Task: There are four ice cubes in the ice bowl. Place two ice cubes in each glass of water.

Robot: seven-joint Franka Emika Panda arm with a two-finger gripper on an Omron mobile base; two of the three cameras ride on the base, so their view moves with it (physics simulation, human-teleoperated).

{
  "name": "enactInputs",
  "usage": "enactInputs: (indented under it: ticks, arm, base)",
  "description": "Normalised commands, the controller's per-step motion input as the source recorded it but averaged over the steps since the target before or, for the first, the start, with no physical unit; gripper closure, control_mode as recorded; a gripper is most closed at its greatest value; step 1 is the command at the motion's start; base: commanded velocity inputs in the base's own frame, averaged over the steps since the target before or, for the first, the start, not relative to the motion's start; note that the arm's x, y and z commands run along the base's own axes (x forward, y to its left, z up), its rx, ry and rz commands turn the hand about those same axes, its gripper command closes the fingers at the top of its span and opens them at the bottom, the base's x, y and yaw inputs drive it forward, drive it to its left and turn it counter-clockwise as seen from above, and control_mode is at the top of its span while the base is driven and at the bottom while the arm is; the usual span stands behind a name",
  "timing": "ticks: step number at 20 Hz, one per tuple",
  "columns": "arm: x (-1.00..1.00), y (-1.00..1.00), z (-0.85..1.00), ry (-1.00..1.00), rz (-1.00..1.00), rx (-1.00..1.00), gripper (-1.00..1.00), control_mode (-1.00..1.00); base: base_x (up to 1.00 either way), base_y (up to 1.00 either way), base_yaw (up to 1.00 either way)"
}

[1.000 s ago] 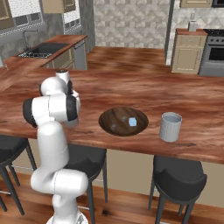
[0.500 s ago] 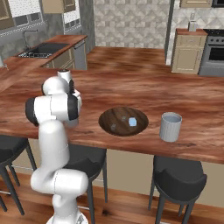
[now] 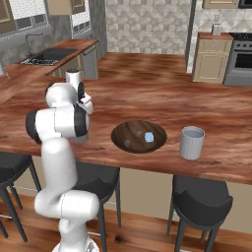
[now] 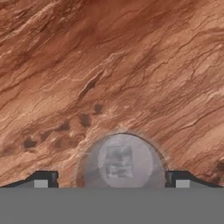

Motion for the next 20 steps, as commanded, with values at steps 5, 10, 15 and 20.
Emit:
enactInputs:
  ticks: [5, 10, 15, 20]
  arm:
    - [-0.56, -1.00, 0.03, -0.03, 0.00, -0.20, -1.00, -1.00]
    - [-0.51, -1.00, 0.00, 0.00, 0.00, -0.27, -1.00, -1.00]
    - [-0.09, -1.00, 0.00, 0.03, -0.06, -0.05, -1.00, -1.00]
    - [0.00, -1.00, -0.01, 0.12, -0.21, 0.11, -1.00, -1.00]
  base:
    - [0.00, 0.00, 0.00]
    - [0.00, 0.00, 0.00]
    - [0.00, 0.00, 0.00]
    - [0.00, 0.00, 0.00]
